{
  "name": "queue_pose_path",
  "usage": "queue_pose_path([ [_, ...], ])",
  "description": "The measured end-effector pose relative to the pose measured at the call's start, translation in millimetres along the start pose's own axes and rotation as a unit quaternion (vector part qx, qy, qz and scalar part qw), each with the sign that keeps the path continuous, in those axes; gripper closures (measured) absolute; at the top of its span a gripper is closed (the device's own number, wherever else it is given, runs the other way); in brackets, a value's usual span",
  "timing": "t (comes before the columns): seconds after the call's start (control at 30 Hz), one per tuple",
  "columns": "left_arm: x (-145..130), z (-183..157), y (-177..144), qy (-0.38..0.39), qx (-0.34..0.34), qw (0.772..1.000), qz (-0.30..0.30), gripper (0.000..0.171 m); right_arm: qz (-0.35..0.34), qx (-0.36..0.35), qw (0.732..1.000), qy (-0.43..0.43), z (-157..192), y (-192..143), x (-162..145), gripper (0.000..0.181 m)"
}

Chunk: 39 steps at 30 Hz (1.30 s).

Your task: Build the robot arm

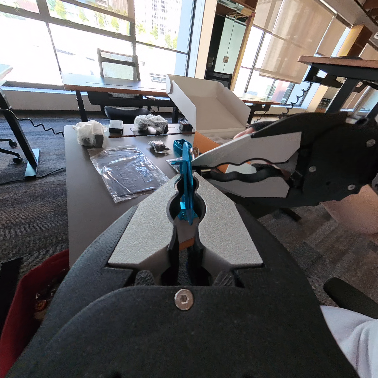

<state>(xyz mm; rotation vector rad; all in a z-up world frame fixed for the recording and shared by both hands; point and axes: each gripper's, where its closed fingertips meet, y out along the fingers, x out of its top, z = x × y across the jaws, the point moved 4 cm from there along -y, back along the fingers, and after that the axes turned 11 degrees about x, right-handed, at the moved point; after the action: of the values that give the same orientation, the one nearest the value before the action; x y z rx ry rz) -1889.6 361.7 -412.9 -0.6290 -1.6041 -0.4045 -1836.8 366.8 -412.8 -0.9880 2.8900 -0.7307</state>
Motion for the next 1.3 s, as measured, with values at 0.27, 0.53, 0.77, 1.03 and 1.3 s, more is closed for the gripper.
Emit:
queue_pose_path([
  [0.27, -1, 6, 1, -0.020, 0.012, 0.999, -0.022, 0.168, -0.076, -0.007, 0.972, 0.222, 0, 7, -2, 0.172],
  [0.53, 0, 7, 5, -0.055, -0.007, 0.998, -0.023, 0.168, -0.019, -0.058, 0.997, 0.047, 0, 7, -1, 0.174],
  [0.77, 2, 7, 6, -0.013, 0.041, 0.995, -0.084, 0.168, -0.122, -0.010, 0.935, 0.333, -6, 10, -7, 0.171],
  [1.03, -11, 14, 15, -0.015, 0.054, 0.994, -0.088, 0.168, -0.261, 0.015, 0.794, 0.549, 7, 26, -17, 0.172],
  [1.3, -5, 18, 15, -0.048, 0.034, 0.997, -0.053, 0.168, -0.066, -0.040, 0.985, 0.152, -2, 24, -11, 0.174],
])
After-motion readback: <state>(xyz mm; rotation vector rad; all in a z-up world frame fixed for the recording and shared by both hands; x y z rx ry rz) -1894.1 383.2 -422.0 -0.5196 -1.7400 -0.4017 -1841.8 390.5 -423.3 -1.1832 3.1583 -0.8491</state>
